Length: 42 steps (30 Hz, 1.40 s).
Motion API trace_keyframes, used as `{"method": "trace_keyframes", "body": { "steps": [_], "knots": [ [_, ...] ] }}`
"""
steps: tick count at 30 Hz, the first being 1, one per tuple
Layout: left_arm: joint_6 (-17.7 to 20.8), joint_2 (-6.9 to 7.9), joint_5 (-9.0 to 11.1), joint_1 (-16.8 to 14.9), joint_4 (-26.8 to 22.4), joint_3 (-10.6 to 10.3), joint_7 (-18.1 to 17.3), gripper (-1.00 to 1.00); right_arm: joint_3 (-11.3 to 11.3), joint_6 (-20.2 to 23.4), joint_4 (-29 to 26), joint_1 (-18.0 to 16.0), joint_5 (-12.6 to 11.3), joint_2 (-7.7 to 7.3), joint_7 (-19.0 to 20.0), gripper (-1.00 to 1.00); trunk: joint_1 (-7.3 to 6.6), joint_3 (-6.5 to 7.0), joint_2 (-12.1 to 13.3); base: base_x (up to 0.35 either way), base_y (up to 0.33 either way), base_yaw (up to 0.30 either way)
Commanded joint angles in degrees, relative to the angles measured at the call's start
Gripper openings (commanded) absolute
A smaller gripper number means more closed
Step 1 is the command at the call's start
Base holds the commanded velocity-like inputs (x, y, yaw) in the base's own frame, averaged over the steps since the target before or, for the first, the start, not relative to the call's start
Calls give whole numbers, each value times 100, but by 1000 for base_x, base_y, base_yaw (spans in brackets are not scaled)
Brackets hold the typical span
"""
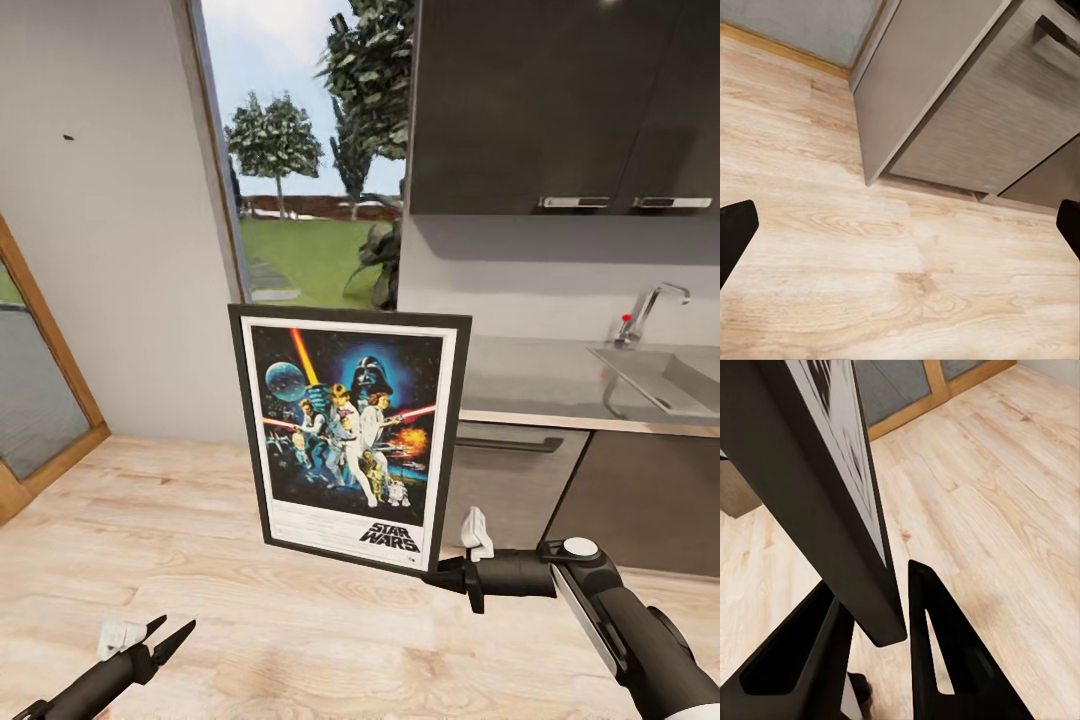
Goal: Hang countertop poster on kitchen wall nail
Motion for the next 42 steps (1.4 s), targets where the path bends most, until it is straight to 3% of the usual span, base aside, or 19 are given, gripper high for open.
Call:
{"method": "trace_keyframes", "body": {
  "steps": [1, 19, 42],
  "knots": [
    [-30, 5, 48, -5, 5, -48, -7, 100, 10, 62, -2, -5, -37, -5, 3, -100, -22, 9, 36, 0, 0, 0],
    [-30, 6, 48, -5, 5, -48, -9, 100, 11, 64, -2, -5, -40, -5, 3, -100, -417, 247, 758, 0, 0, 0],
    [-30, 6, 48, -5, 3, -48, -14, 100, 10, 64, 1, -5, -40, -5, 2, -100, -922, 655, 1680, 0, 0, 0]
  ]
}}
